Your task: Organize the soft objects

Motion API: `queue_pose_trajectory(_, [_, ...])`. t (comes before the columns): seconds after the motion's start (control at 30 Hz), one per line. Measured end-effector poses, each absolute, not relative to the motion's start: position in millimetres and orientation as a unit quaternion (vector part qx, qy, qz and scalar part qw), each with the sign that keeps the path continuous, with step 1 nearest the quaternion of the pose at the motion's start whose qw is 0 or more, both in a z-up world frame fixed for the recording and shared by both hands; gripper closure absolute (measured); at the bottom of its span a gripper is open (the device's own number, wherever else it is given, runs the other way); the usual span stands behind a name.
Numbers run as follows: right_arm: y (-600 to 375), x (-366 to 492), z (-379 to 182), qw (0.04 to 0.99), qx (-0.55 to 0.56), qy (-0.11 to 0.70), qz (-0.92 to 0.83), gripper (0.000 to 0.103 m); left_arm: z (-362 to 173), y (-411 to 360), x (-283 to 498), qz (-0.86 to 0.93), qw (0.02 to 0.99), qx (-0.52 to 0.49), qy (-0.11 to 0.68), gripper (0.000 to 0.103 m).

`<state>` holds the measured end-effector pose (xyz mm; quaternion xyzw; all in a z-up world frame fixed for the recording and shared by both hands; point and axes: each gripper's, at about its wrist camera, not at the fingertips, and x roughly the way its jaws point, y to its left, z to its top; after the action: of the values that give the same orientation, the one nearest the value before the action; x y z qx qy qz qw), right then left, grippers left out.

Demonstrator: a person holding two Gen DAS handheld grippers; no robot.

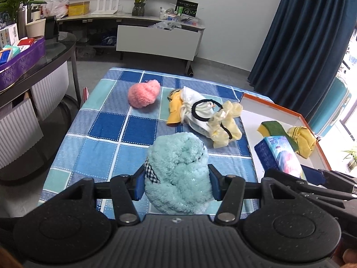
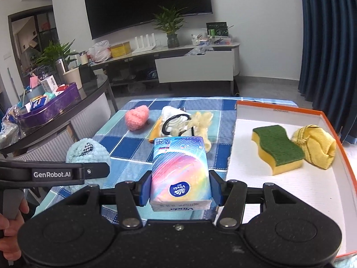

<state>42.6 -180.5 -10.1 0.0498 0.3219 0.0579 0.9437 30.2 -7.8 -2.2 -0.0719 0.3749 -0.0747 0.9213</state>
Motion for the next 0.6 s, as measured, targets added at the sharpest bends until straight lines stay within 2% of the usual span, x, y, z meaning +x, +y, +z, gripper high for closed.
queue_pose_trajectory(0.6, [-197,19,5,0.953,0.056,0.296,0.039,0.039,11,-33,16,-0.1,0.928,-0.05,0.356,0.048])
